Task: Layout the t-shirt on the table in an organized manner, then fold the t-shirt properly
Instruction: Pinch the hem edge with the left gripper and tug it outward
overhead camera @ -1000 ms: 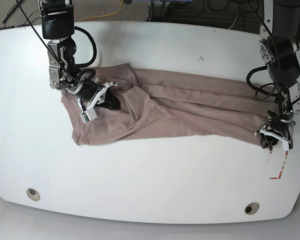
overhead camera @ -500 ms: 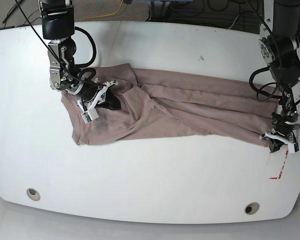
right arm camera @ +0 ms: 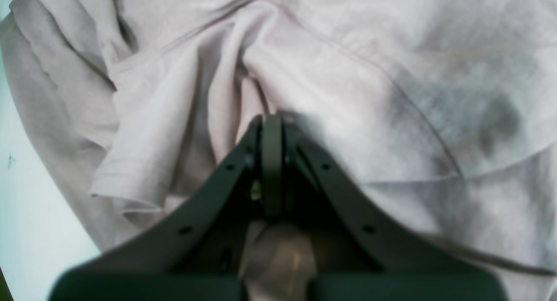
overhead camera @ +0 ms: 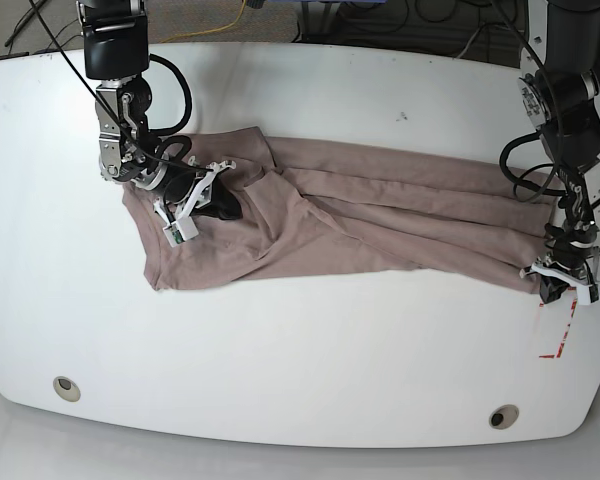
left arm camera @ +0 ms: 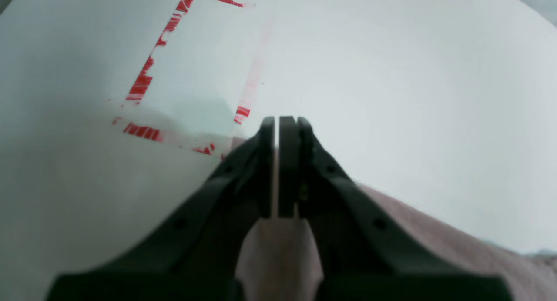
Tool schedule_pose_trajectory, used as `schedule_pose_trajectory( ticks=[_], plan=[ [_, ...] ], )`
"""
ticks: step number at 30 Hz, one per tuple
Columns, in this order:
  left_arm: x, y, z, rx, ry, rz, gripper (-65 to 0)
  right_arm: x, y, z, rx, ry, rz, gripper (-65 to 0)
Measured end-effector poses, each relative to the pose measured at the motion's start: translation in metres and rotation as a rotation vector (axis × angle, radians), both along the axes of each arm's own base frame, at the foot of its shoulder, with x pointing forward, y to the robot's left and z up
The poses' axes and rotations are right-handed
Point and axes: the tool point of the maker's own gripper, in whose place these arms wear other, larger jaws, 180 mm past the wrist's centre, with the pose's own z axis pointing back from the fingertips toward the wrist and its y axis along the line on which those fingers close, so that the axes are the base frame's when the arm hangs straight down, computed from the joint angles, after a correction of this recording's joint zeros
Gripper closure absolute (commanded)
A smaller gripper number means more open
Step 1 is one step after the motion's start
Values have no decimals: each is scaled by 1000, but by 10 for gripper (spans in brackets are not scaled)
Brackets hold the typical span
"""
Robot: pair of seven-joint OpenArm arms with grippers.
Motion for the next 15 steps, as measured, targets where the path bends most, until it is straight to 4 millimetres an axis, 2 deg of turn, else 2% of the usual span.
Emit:
schedule_pose_trajectory(
  ticks=[8, 10, 12, 15],
  plan=[
    [-9, 19, 8, 60, 0, 19, -529, 0, 0, 0, -1, 0, 0, 0],
    [-10, 23, 9, 68, 0, 30, -598, 0, 0, 0, -1, -1, 0, 0],
    [-10, 26, 9, 72, 2, 41, -614, 0, 0, 0, 0, 0, 0, 0],
    [-11, 23, 7, 68, 2, 35, -589, 0, 0, 0, 0, 0, 0, 0]
  ],
)
